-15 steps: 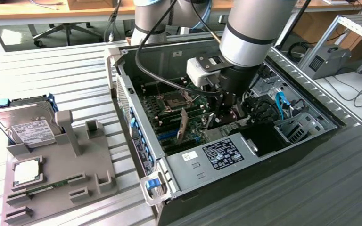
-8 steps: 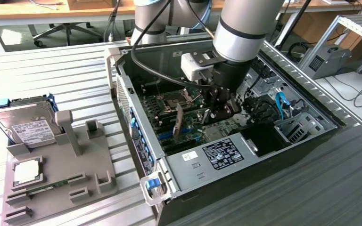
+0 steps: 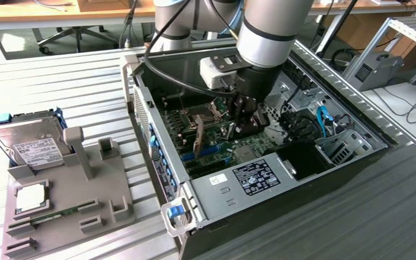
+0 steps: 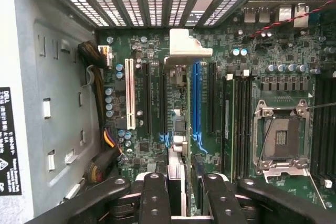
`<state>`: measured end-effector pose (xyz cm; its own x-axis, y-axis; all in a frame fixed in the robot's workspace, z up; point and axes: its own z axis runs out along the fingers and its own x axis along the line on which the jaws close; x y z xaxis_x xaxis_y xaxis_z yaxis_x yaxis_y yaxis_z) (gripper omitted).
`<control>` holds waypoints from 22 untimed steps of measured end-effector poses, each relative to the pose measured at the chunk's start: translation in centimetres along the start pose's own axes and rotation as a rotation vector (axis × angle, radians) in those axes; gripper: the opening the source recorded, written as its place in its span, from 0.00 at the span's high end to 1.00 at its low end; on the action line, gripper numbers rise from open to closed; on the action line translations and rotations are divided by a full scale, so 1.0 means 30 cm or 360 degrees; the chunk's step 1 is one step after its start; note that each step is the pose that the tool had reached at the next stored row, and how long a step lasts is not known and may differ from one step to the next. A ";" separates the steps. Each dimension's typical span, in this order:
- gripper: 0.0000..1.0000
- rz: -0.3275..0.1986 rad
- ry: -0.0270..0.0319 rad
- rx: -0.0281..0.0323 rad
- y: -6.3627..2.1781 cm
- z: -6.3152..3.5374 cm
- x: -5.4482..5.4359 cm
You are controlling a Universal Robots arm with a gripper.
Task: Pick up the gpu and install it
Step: 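Insert the gpu into the slot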
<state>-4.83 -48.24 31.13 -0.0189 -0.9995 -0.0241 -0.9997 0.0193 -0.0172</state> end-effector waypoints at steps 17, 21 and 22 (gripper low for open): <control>0.71 0.0058 -0.00010 -0.00791 0.023 0.017 -0.003; 0.71 0.0059 -0.00033 -0.00791 0.034 0.019 -0.016; 0.71 0.0058 -0.00041 -0.00792 0.036 0.020 -0.021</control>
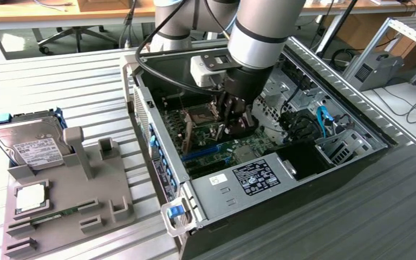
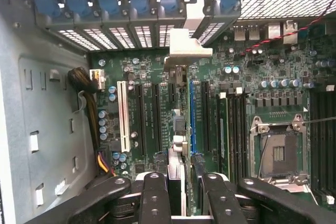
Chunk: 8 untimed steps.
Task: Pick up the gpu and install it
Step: 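Insert the gpu into the slot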
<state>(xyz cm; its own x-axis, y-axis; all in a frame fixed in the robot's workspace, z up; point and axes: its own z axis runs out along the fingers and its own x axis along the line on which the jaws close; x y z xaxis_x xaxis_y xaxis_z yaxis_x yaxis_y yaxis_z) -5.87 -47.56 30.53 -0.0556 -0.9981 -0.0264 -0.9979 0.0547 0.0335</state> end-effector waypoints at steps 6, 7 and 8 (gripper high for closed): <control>0.71 -0.0018 -0.00004 -0.00005 0.004 0.003 -0.027; 0.71 -0.0034 0.00002 -0.00010 0.003 0.003 -0.029; 0.71 -0.0053 0.00007 -0.00014 0.003 0.004 -0.030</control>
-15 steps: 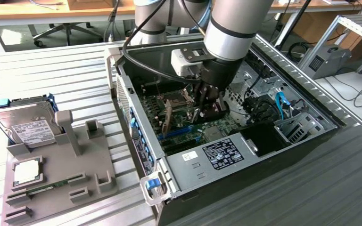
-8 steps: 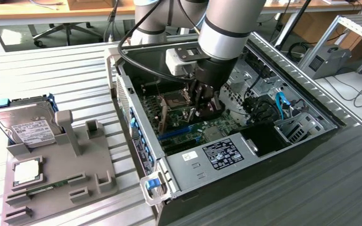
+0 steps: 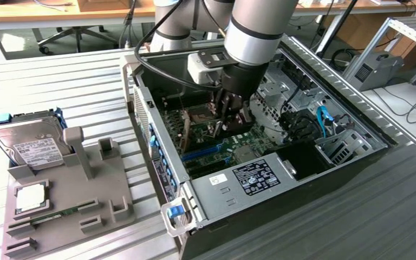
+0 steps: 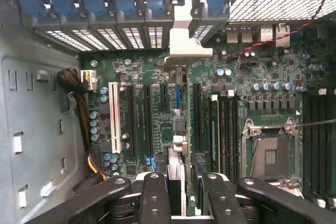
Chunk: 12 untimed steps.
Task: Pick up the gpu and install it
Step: 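Insert the gpu into the slot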
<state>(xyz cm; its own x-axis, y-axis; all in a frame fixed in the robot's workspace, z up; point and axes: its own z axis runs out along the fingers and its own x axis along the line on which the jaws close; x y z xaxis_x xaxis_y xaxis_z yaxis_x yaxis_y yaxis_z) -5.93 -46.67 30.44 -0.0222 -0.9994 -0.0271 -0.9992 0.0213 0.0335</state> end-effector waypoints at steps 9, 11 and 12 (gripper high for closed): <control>0.71 -0.0051 -0.00031 -0.00013 0.007 0.005 -0.018; 0.71 -0.0051 -0.00045 -0.00014 0.014 0.007 -0.018; 0.71 -0.0051 -0.00052 -0.00014 0.017 0.007 -0.018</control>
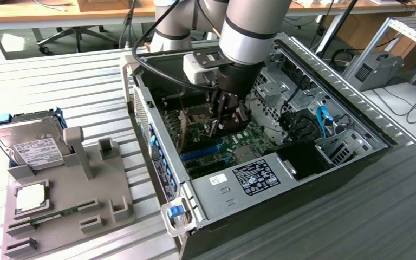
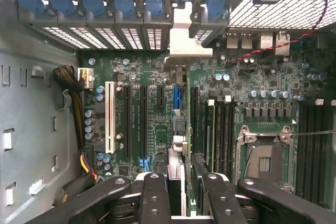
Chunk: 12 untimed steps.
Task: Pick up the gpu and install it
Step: 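Insert the gpu into the slot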
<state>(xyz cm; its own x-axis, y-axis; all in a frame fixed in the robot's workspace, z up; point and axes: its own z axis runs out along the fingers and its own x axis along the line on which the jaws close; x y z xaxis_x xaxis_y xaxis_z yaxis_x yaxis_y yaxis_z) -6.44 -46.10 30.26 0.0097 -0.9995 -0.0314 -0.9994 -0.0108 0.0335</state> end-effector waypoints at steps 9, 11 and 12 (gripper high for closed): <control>0.71 0.0000 -0.00024 0.00000 0.015 0.011 0.000; 0.71 0.0000 -0.00024 0.00000 0.017 0.014 0.000; 0.71 0.0000 -0.00024 0.00000 0.018 0.015 0.000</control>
<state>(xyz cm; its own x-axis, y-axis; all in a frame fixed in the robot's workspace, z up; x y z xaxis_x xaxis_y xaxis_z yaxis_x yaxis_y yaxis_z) -6.99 -46.09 29.82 0.0097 -0.9994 -0.0329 -0.9994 -0.0108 0.0335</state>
